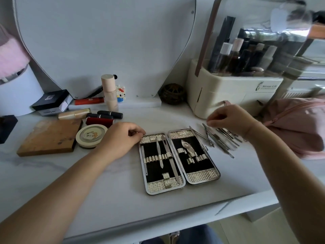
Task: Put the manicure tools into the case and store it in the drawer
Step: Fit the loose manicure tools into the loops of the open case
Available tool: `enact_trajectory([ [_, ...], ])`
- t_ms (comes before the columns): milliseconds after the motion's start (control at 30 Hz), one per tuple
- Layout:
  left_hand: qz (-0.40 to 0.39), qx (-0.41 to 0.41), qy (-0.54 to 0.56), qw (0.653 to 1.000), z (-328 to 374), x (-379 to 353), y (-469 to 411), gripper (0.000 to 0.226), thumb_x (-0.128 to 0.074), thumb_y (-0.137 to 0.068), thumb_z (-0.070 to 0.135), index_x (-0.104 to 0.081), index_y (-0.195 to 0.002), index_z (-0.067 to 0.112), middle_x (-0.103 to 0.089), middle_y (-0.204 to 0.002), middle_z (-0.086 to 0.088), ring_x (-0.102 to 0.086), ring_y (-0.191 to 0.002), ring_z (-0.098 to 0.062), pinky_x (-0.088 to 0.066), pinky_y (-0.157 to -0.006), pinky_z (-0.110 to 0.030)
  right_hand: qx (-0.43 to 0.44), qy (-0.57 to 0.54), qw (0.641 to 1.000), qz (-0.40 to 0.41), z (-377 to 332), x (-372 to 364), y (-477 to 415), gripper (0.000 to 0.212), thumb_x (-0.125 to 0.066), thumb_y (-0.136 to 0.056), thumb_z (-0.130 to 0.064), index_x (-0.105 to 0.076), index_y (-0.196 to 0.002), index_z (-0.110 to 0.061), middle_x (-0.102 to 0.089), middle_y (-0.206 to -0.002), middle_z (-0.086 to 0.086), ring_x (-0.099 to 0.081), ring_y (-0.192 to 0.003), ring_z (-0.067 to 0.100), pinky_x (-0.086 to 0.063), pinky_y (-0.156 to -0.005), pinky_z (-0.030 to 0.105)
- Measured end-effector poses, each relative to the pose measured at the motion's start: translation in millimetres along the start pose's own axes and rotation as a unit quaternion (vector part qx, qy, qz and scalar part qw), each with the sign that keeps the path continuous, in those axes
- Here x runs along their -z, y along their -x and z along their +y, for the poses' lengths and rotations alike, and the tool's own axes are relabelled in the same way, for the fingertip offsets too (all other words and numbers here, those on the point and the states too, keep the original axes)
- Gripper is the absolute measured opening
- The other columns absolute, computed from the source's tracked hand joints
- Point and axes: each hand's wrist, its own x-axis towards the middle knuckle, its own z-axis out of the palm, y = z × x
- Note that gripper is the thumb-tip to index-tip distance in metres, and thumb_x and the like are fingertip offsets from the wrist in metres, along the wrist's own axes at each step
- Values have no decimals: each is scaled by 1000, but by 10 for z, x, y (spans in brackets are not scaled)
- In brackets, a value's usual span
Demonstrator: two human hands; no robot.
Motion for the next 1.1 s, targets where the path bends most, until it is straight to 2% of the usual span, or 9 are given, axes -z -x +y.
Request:
enact_trajectory([
  [100,2,-7,-5,1000,-1,-1,11,14,-64,-85,18,-72,-90,28,-63,-79,22,-54,-72,10,-34,-61,-8,-43,33,999,-4,127,-23,235,8,-75,-74,-20,-72,-76,-12,-63,-67,-6,-51,-57,3,-41,-61,19],
  [233,5,-5,-6,1000,-4,-5,18,14,-64,-85,19,-72,-89,30,-62,-74,22,-52,-66,10,-32,-59,-9,-61,78,995,12,180,-91,337,14,-77,-71,-25,-69,-64,-16,-60,-57,-6,-50,-55,7,-37,-52,19],
  [500,1,-5,-12,1000,-8,1,19,13,-63,-85,20,-72,-88,30,-65,-76,19,-54,-69,7,-33,-59,-10,-90,114,989,22,151,-177,305,14,-67,-71,-16,-72,-61,-8,-64,-56,12,-51,-55,16,-41,-53,23],
  [600,2,-5,-10,1000,-9,2,22,14,-64,-85,21,-71,-86,32,-66,-76,18,-55,-69,6,-34,-59,-12,-105,47,993,40,201,-141,312,15,-67,-75,-15,-69,-60,-10,-59,-46,1,-48,-43,6,-38,-49,22],
  [700,5,0,-6,1000,-13,-5,13,14,-64,-85,20,-71,-86,32,-64,-73,19,-54,-68,5,-34,-60,-14,-103,-99,989,28,175,-101,325,14,-68,-80,-14,-69,-73,-1,-58,-45,-1,-43,-38,8,-36,-46,20],
  [767,4,3,-4,1000,-13,-8,6,13,-65,-84,20,-71,-86,32,-63,-73,19,-53,-67,4,-34,-59,-14,-87,-226,970,-21,50,-102,344,12,-66,-83,-9,-68,-76,0,-61,-55,6,-47,-45,13,-38,-42,17],
  [867,2,4,-5,1000,-7,-2,7,13,-65,-84,20,-71,-86,31,-64,-75,18,-53,-69,3,-35,-59,-15,-59,-371,920,-114,-205,-168,337,4,-62,-83,-2,-63,-86,-2,-64,-65,9,-54,-47,11,-43,-43,16],
  [967,-1,8,-2,1000,7,6,14,12,-64,-85,20,-71,-87,30,-64,-78,18,-55,-72,3,-36,-61,-15,-45,-394,902,-170,-456,-307,252,15,-60,-83,3,-59,-97,0,-64,-64,10,-57,-46,9,-47,-42,15],
  [1100,-3,10,-1,1000,1,12,5,12,-64,-85,21,-71,-88,29,-67,-82,15,-57,-78,2,-39,-64,-14,-52,-356,909,-210,-842,-589,98,5,-61,-84,0,-59,-88,3,-62,-62,11,-61,-46,9,-54,-46,19],
])
